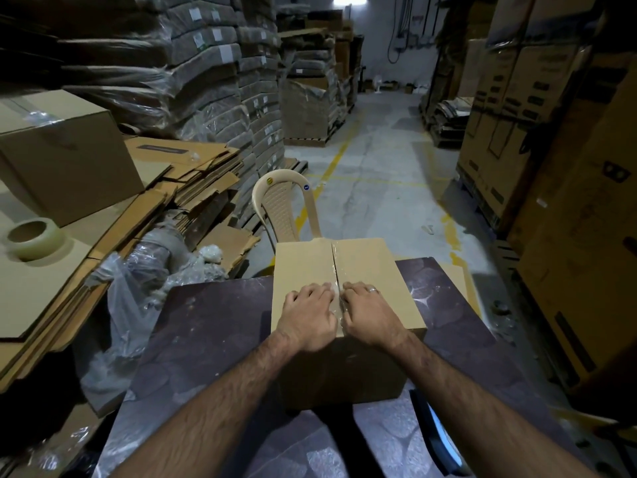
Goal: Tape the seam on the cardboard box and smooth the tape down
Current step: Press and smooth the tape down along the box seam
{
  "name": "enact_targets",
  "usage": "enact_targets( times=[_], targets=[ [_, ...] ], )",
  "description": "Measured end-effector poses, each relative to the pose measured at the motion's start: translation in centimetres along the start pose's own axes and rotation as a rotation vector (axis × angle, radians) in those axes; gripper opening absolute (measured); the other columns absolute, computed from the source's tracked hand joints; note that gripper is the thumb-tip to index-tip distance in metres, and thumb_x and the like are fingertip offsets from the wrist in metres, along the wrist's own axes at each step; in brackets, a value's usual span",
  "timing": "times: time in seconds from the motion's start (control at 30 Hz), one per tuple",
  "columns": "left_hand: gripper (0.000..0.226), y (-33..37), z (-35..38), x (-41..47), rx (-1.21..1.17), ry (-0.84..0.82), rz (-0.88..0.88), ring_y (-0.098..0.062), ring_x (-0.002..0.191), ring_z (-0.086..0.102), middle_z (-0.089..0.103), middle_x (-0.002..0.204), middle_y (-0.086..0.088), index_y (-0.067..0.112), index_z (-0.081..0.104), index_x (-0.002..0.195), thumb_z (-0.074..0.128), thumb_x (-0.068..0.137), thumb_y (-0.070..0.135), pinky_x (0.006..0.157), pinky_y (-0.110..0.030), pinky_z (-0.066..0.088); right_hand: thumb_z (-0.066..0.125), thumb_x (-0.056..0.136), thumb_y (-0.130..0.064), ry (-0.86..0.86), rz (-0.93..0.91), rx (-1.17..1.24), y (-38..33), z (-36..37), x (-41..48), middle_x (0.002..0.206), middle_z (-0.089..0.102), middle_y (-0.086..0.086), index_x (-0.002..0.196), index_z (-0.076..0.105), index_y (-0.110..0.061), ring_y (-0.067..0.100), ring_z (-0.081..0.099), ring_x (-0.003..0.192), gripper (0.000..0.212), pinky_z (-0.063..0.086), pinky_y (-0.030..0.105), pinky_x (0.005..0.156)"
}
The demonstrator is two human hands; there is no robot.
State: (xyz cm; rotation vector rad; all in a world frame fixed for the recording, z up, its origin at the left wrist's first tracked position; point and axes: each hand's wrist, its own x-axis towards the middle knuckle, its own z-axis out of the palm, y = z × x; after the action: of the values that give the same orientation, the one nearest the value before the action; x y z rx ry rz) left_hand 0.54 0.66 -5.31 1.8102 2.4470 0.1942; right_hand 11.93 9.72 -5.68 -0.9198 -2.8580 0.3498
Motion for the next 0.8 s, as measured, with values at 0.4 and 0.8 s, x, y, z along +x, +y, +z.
enact_targets(
  times=[0.4,0.8],
  targets=[
    [0.049,-0.3,0.2,-0.3,-0.032,0.081,0.014,-0.016,0.133,0.035,0.039,0.147,-0.001,0.02,0.037,0.141,0.035,0.094,0.034,0.112,-0.043,0.022,0.039,0.091,-0.024,0.054,-0.012,-0.005,0.1,0.1,0.2,0.145,0.042,0.004,0.128,0.052,-0.018,0.025,0.036,0.132,0.039,0.026,0.044,0.11],
    [0.022,-0.2,0.2,-1.6,-0.161,0.285,0.046,-0.01,0.091,0.055,0.068,0.096,0.008,0.023,0.067,0.097,0.048,0.085,0.029,0.095,-0.036,0.043,0.043,0.097,-0.029,0.069,-0.119,0.02,1.3,-0.1,-2.0,0.13,0.054,0.005,0.125,0.06,-0.025,0.026,0.049,0.111,0.033,0.039,0.038,0.101]
  ],
)
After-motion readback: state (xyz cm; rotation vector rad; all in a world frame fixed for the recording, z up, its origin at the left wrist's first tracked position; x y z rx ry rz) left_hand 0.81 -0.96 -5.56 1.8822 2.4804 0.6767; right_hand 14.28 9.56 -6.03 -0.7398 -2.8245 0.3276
